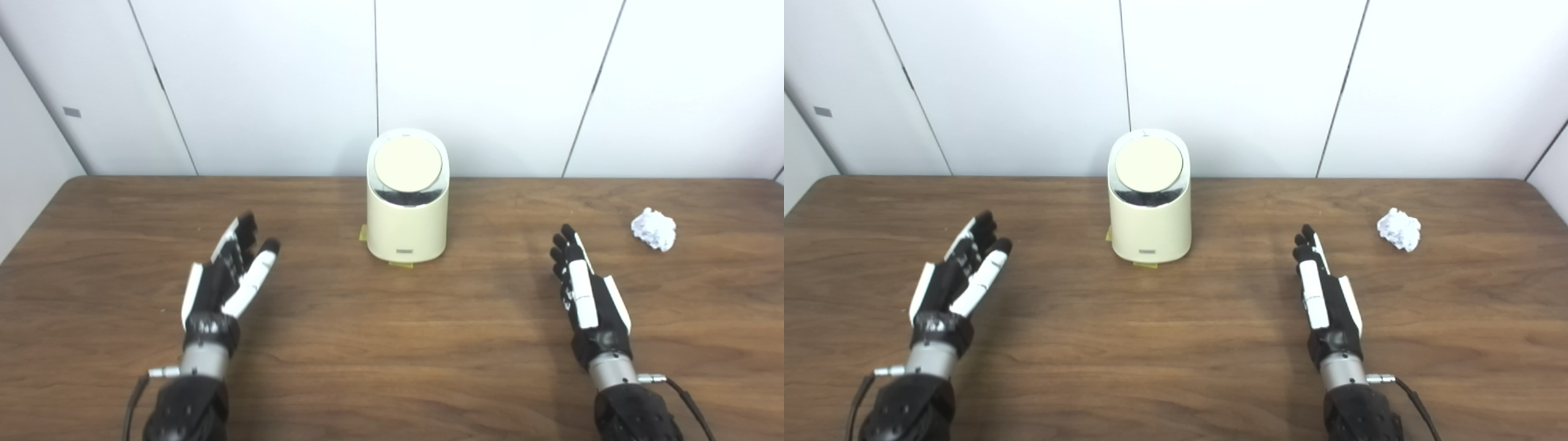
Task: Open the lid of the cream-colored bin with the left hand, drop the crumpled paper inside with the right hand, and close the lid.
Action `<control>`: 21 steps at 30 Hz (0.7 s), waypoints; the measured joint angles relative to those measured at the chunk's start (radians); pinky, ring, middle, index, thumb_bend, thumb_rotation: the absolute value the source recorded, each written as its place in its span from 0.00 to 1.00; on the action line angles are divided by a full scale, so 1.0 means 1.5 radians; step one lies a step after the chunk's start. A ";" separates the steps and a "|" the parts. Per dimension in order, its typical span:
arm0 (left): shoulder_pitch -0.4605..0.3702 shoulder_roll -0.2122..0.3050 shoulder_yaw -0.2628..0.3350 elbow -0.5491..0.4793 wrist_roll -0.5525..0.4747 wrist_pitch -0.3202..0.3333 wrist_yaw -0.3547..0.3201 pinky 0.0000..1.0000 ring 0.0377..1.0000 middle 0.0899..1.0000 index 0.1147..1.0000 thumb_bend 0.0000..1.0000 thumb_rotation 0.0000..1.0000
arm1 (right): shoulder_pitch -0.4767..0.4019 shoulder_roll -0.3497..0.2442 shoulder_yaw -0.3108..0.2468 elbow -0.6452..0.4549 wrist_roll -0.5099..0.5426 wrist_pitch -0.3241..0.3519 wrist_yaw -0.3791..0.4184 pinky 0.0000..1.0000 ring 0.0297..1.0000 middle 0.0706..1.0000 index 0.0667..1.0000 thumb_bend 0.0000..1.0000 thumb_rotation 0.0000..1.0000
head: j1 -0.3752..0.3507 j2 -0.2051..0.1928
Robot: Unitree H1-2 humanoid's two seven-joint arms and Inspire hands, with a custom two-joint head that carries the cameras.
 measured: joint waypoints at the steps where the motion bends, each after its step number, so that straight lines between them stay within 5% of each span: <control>1: -0.021 0.004 -0.006 -0.006 0.010 0.019 0.000 0.97 0.93 0.91 0.92 0.79 0.36 | 0.000 0.000 0.000 0.000 0.000 0.000 0.000 1.00 0.97 0.98 1.00 0.62 1.00 | 0.003 0.000; 8: -0.187 0.044 -0.044 0.004 0.108 0.052 -0.065 0.92 0.92 0.91 0.94 0.82 0.34 | -0.002 0.001 0.002 0.005 0.002 0.000 0.000 1.00 0.97 0.98 1.00 0.62 1.00 | 0.008 -0.001; 17: -0.322 0.027 -0.062 0.159 0.271 0.052 -0.172 0.83 0.89 0.90 0.93 0.86 0.23 | -0.008 0.001 0.006 0.014 -0.003 -0.004 -0.002 1.00 0.96 0.97 1.00 0.63 1.00 | 0.010 -0.001; 21: -0.374 0.022 -0.092 0.211 0.310 0.052 -0.185 0.79 0.88 0.89 0.92 0.87 0.20 | -0.008 0.001 0.010 0.014 -0.009 -0.005 -0.003 1.00 0.96 0.97 1.00 0.64 1.00 | 0.010 0.000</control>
